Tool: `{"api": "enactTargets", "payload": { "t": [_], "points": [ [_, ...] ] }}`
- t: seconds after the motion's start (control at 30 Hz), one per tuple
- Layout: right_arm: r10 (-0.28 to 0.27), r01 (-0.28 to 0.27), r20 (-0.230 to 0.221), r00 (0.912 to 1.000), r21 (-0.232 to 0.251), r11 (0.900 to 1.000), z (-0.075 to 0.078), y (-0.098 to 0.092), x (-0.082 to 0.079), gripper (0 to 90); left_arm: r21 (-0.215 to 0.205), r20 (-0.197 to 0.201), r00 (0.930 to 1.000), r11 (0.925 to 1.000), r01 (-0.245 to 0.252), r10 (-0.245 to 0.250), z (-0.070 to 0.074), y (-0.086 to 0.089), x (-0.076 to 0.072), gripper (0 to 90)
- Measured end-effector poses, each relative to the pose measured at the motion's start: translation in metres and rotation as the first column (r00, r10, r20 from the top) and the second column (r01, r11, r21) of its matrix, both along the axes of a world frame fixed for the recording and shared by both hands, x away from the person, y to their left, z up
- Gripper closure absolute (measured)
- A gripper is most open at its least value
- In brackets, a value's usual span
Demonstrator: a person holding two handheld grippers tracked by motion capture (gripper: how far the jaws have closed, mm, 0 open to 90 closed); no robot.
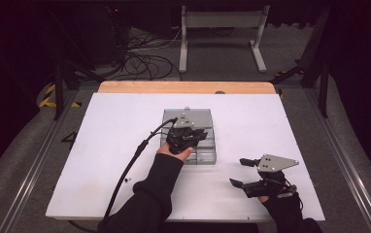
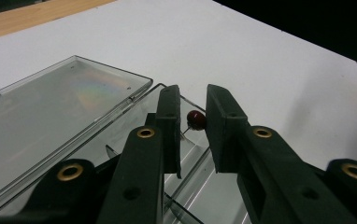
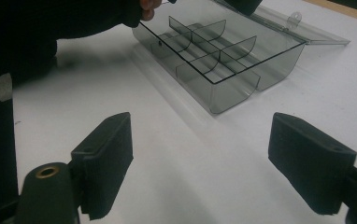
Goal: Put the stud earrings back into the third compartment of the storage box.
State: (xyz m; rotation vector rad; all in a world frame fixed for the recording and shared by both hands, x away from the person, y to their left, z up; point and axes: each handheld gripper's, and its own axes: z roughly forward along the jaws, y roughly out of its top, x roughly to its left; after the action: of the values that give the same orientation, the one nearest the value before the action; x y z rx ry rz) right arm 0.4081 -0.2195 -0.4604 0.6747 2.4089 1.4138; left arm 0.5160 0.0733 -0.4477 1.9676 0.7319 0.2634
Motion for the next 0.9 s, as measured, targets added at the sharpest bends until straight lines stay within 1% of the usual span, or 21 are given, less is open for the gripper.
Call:
{"api": "enactTargets", "payload": {
  "t": [0.07,0.1,0.13,0.17,0.2,0.4,0.5,0.53,0.6,0.63,0.67,0.77,0.8,0.83,0.87,0.9],
  "points": [
    [0.0,0.0,0.0,1.0,0.001,1.0,0.0001,0.0,-0.0001,22.4,0.003,-0.007,1.0,1.0,-0.002,0.002,-0.0001,0.0003,0.0004,76.0],
    [0.0,0.0,0.0,1.0,0.0,1.0,0.0,0.0,-0.0001,22.4,0.004,-0.015,0.9998,0.9999,-0.016,0.016,-0.0003,-0.0001,0.0002,76.1],
    [0.001,-0.001,-0.001,1.0,0.001,1.0,-0.0001,0.0001,0.0,22.4,0.004,-0.015,0.9998,0.9999,-0.016,0.016,-0.0003,-0.0001,0.0002,76.0],
    [0.001,-0.001,0.0,1.0,0.001,1.0,-0.0001,0.0002,0.0,22.4,0.02,-0.019,0.9996,0.9996,-0.022,0.022,-0.0007,-0.0005,0.0013,76.0],
    [0.001,-0.001,-0.001,1.0,0.0,1.0,-0.0002,0.0002,0.0001,22.4,0.024,-0.024,0.9992,0.9992,-0.03,0.031,-0.0008,-0.001,0.0013,76.0],
    [0.0,0.0,-0.002,1.0,0.0,1.0,-0.0002,0.0,0.0001,22.4,0.045,-0.035,0.9983,0.998,-0.045,0.047,-0.0009,-0.0028,0.003,76.0],
    [0.001,-0.001,-0.002,1.0,0.0,1.0,-0.0003,0.0,0.0001,22.5,0.04,-0.045,0.9974,0.9977,-0.055,0.057,-0.0012,-0.0031,0.0035,75.6],
    [0.001,-0.001,-0.002,1.0,0.0,1.0,-0.0003,0.0,0.0001,22.6,0.045,-0.045,0.9971,0.9972,-0.06,0.062,-0.0011,-0.0033,0.0036,75.3],
    [0.002,-0.002,-0.002,1.0,-0.001,1.0,-0.0003,0.0001,0.0001,22.7,0.046,-0.044,0.9968,0.9968,-0.065,0.067,-0.0012,-0.0038,0.0038,71.6],
    [0.002,-0.002,-0.002,1.0,-0.001,1.0,-0.0004,0.0002,0.0001,22.7,0.039,-0.046,0.9964,0.9968,-0.069,0.071,-0.0012,-0.0039,0.0037,69.1],
    [0.002,-0.002,-0.002,1.0,-0.003,1.0,-0.0004,0.0003,0.0001,22.7,0.039,-0.036,0.9968,0.9968,-0.07,0.071,-0.0007,-0.0035,0.0041,67.4],
    [0.003,-0.003,-0.001,1.0,-0.004,1.0,-0.0006,0.0005,0.0001,22.8,0.031,-0.034,0.9969,0.9971,-0.07,0.071,0.0002,-0.0032,0.0031,64.0],
    [0.003,-0.003,-0.001,1.0,-0.004,1.0,-0.0005,0.0005,0.0001,22.8,0.035,-0.015,0.9976,0.9971,-0.067,0.068,0.0016,-0.0025,0.0019,63.1],
    [0.003,-0.003,-0.001,1.0,-0.004,1.0,-0.0005,0.0005,0.0001,22.8,0.035,-0.015,0.9976,0.9971,-0.067,0.068,0.0016,-0.0025,0.0019,62.1],
    [0.003,-0.003,-0.001,1.0,-0.004,1.0,-0.0004,0.0004,0.0,22.8,0.043,0.003,0.9979,0.9969,-0.065,0.065,0.003,-0.0015,0.0013,60.8],
    [0.002,-0.003,-0.001,1.0,-0.003,1.0,-0.0004,0.0003,0.0001,22.8,0.039,0.005,0.9978,0.997,-0.067,0.067,0.0045,-0.0011,-0.0002,59.5]
  ]
}}
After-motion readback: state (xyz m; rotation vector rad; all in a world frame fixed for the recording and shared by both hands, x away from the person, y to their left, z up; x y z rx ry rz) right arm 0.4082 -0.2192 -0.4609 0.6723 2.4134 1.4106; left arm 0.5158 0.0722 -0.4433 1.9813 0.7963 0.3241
